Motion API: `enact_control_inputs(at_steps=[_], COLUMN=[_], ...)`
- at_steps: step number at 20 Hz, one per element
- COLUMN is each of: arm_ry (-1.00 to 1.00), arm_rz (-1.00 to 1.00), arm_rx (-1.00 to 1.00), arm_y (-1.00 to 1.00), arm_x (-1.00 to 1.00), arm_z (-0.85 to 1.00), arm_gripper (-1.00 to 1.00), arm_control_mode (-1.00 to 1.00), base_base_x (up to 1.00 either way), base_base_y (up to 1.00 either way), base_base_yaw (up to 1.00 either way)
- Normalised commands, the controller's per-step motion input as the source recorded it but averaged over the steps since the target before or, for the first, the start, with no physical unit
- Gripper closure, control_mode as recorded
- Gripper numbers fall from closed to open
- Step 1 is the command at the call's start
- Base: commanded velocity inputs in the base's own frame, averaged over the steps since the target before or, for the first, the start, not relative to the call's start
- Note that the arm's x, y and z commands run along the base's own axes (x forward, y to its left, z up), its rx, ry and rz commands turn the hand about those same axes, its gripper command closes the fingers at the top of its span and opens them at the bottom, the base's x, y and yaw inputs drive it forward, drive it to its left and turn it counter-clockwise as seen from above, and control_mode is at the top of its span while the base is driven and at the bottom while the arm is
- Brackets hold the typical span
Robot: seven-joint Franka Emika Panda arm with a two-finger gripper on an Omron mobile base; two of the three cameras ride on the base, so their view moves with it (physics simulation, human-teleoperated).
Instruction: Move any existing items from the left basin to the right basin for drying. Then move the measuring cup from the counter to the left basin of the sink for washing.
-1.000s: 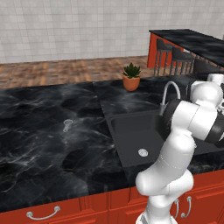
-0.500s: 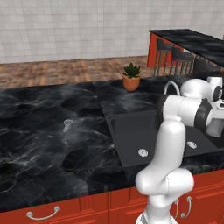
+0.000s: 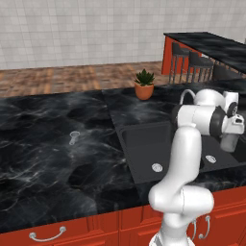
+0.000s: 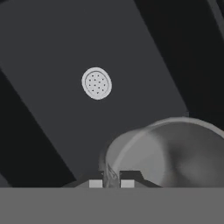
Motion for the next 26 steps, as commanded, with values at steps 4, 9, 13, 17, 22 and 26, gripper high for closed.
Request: enact_control_inputs(at_steps=[4, 9, 13, 17, 22, 26], arm_ry=[-0.07, -0.03, -0.02, 0.0, 0.0, -0.01], arm_rz=[0.07, 0.04, 0.04, 0.04, 0.04, 0.04], arm_rx=[0.0, 0.0, 0.0, 0.0, 0.0, 0.0], arm_y=[-0.14, -0.1, -0.07, -0.05, -0.06, -0.03], arm_x=[0.31, 0.28, 0.16, 0.13, 0.17, 0.11], arm_z=[-0.48, -0.44, -0.33, -0.28, -0.28, -0.32], arm_gripper=[1.0, 1.0, 1.0, 1.0, 1.0, 1.0], arm_control_mode=[-1.0, -1.0, -1.0, -1.0, -1.0, -1.0], base_base_x=[0.0, 0.0, 0.0, 0.0, 0.0, 0.0], base_base_y=[0.0, 0.0, 0.0, 0.0, 0.0, 0.0], base_base_yaw=[0.0, 0.0, 0.0, 0.0, 0.0, 0.0])
